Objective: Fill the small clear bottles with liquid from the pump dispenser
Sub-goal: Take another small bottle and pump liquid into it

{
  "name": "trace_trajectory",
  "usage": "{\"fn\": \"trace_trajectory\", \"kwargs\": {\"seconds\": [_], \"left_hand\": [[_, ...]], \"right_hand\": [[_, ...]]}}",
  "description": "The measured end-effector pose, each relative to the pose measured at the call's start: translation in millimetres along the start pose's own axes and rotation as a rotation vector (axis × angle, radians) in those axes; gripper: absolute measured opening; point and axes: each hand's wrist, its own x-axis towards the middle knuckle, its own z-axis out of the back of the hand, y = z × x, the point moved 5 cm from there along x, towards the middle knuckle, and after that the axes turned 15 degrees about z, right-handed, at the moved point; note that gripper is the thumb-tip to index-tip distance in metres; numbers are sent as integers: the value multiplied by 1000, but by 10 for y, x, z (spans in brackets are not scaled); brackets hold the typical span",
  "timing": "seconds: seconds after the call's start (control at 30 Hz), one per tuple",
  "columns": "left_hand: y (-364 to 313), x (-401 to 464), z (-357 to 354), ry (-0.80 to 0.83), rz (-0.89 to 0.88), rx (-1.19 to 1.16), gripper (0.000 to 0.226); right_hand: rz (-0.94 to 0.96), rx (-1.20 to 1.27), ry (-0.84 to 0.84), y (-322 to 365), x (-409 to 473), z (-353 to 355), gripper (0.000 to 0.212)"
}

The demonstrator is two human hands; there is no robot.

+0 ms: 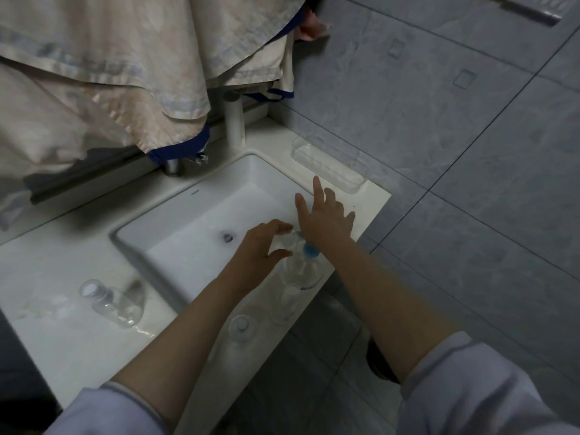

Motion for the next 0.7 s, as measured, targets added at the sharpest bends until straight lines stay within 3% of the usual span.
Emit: {"fn": "trace_trajectory", "kwargs": {"seconds": [0.23, 0.5, 0.7], "left_hand": [[-8, -36, -35, 20, 13, -14, 41], [-30, -22, 17, 1, -13, 28, 39], [-3, -29, -37, 18, 33, 5, 39]], "right_hand": [[-53, 3, 43, -70, -64, -142, 66], [9, -32, -60, -9, -22, 3, 67], [-41, -32, 9, -57, -79, -128, 67]]}}
